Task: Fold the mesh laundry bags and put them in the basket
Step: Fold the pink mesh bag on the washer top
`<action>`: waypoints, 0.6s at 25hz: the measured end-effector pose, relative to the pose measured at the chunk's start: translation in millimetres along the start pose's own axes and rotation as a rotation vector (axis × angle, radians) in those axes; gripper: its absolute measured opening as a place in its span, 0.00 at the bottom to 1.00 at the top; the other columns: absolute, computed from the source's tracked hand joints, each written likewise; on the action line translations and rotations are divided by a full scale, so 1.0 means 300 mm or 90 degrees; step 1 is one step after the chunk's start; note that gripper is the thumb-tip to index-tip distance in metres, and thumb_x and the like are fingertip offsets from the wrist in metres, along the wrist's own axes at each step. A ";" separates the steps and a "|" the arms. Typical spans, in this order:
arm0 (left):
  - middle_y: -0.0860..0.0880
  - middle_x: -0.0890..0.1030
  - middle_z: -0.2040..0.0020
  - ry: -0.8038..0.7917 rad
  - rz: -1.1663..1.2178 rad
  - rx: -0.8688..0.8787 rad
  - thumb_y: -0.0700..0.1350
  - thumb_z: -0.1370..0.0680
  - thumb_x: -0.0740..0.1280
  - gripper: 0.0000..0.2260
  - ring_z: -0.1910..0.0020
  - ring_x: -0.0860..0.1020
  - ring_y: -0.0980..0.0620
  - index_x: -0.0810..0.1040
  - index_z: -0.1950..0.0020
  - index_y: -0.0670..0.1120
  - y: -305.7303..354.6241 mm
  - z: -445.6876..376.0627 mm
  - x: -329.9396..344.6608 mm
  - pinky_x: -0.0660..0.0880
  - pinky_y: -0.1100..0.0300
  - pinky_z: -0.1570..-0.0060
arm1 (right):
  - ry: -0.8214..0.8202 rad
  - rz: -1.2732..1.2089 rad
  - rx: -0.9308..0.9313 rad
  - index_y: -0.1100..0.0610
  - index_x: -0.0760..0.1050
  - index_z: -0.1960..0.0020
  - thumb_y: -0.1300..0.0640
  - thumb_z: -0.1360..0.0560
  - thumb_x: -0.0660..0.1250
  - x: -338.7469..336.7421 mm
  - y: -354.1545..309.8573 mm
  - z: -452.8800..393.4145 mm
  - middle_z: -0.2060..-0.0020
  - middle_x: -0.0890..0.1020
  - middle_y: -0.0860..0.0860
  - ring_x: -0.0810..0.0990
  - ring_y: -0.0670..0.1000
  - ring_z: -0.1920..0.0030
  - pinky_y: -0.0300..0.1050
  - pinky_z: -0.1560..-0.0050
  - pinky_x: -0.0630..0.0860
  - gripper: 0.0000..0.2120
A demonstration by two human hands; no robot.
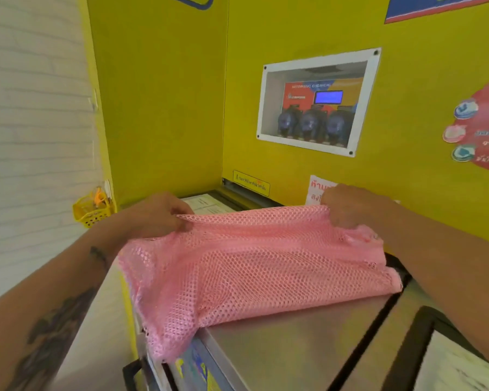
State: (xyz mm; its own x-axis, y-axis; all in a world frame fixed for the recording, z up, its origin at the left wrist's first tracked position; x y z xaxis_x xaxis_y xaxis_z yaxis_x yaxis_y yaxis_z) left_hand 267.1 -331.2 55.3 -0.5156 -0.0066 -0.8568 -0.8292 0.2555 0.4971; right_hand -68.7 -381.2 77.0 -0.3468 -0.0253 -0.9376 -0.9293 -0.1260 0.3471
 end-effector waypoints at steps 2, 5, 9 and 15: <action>0.54 0.85 0.52 -0.019 -0.005 -0.010 0.46 0.24 0.72 0.06 0.51 0.81 0.53 0.85 0.49 0.50 -0.109 -0.102 0.017 0.76 0.53 0.47 | 0.020 0.064 -0.002 0.56 0.71 0.49 0.58 0.23 0.62 -0.011 -0.039 -0.087 0.55 0.78 0.52 0.76 0.51 0.58 0.46 0.59 0.75 0.03; 0.52 0.85 0.50 -0.072 0.007 -0.031 0.44 0.25 0.72 0.05 0.50 0.80 0.51 0.84 0.50 0.51 -0.247 -0.236 0.047 0.76 0.52 0.46 | 0.026 0.126 0.003 0.56 0.74 0.52 0.60 0.24 0.63 0.000 -0.091 -0.226 0.58 0.79 0.50 0.79 0.51 0.56 0.50 0.52 0.81 0.03; 0.53 0.79 0.41 -0.095 -0.192 -0.034 0.43 0.27 0.71 0.14 0.43 0.77 0.48 0.78 0.44 0.55 -0.325 -0.351 0.067 0.75 0.50 0.42 | 0.125 0.257 0.049 0.54 0.75 0.46 0.53 0.26 0.66 0.010 -0.172 -0.352 0.51 0.81 0.52 0.79 0.55 0.49 0.55 0.43 0.73 0.10; 0.52 0.68 0.26 0.012 -0.204 0.104 0.55 0.20 0.62 0.22 0.29 0.68 0.48 0.64 0.27 0.58 -0.027 -0.271 0.126 0.66 0.43 0.31 | 0.136 -0.108 0.018 0.51 0.72 0.34 0.47 0.26 0.64 0.087 -0.327 -0.359 0.38 0.77 0.54 0.75 0.57 0.40 0.55 0.39 0.71 0.22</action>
State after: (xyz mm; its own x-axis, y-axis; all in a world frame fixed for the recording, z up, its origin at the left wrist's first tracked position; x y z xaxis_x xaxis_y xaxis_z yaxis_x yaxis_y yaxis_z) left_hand 236.8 -412.1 30.2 -0.2397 -0.1285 -0.9623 -0.9050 0.3883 0.1736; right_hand 27.2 -476.2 16.3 -0.1541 -0.2160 -0.9642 -0.9761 -0.1183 0.1825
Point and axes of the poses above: each hand's wrist, its own z-axis away from the middle knuckle, its own x-axis out of the palm, y = z × x, the point moved 8 cm from there along -z, towards the middle knuckle
